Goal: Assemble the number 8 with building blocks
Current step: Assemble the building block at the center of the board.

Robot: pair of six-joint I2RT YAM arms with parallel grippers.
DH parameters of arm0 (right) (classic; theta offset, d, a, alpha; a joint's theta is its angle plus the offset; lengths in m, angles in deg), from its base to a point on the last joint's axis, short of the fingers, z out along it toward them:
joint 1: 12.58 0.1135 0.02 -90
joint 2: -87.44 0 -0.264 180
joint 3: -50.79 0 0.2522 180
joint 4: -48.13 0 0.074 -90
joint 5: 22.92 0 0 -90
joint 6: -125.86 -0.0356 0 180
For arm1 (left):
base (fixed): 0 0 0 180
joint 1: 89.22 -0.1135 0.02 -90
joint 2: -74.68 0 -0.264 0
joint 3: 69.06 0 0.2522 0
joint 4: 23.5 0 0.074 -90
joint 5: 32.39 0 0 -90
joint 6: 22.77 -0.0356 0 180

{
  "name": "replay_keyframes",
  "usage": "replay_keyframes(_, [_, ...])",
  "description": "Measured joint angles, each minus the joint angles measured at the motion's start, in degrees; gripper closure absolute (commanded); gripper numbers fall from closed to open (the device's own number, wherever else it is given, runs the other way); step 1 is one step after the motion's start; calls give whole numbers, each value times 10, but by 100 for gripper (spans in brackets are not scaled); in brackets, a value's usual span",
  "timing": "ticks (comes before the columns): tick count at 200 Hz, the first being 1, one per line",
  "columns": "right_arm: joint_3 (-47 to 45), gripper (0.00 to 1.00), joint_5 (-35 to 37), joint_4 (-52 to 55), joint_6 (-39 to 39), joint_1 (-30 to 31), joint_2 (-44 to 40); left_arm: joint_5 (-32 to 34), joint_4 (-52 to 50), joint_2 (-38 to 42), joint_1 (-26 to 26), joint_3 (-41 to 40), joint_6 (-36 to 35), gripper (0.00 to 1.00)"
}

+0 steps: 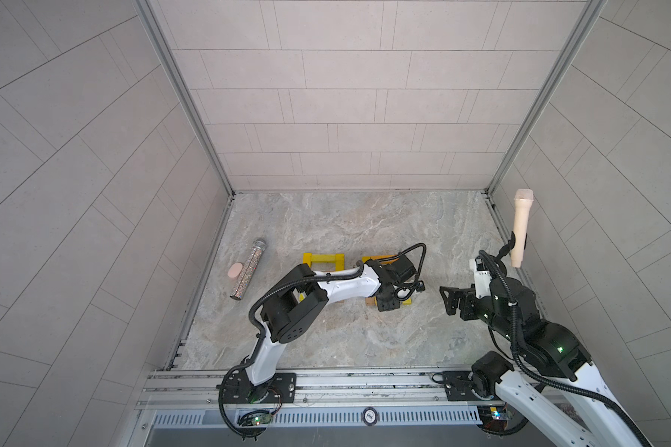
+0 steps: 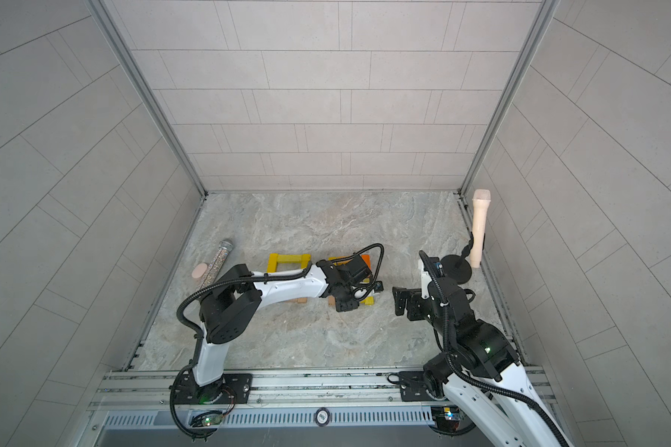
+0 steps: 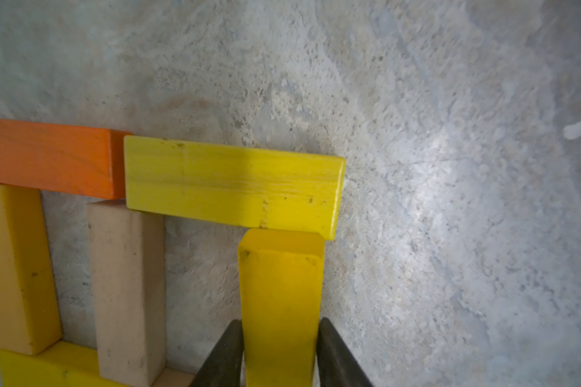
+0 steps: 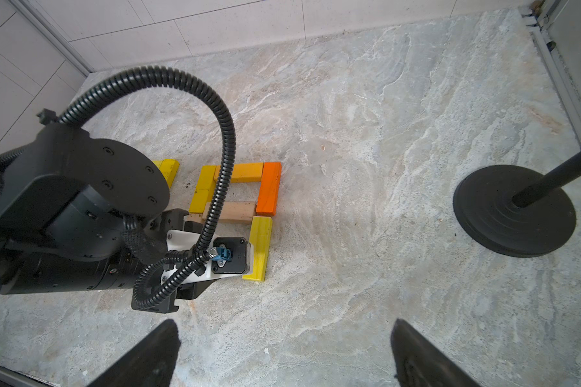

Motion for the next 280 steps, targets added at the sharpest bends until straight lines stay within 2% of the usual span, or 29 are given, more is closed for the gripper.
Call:
replay_keyframes(40, [0, 0, 0, 0, 0, 0, 0, 1, -1, 0, 0, -1, 0, 60])
replay_keyframes(64, [0, 0, 0, 0, 0, 0, 0, 2, 0, 0, 0, -1, 0, 55])
replay_keyframes(132, [0, 0, 0, 0, -1, 0, 0, 2, -1, 1, 0, -7, 0, 55])
replay_keyframes(162, [0, 0, 0, 0, -6, 0, 0, 2, -2, 5, 0, -11, 7, 48])
replay_keyframes(188, [-2, 0, -4, -5, -10, 0, 4, 6, 3, 28, 0, -15, 27, 36])
replay_keyframes(209, [-13, 0, -9, -15, -16, 0, 13, 10, 18, 65, 0, -28, 56, 26])
replay_keyframes(238, [-30, 1, -20, -27, -26, 0, 41, 15, 53, 131, 1, -68, 127, 20])
replay_keyframes(253, [-35, 1, -30, -37, -29, 0, 65, 21, 69, 166, 1, -101, 179, 16])
replay_keyframes(280, [-42, 1, -45, -62, -35, -1, 118, 36, 90, 213, 1, -160, 295, 0])
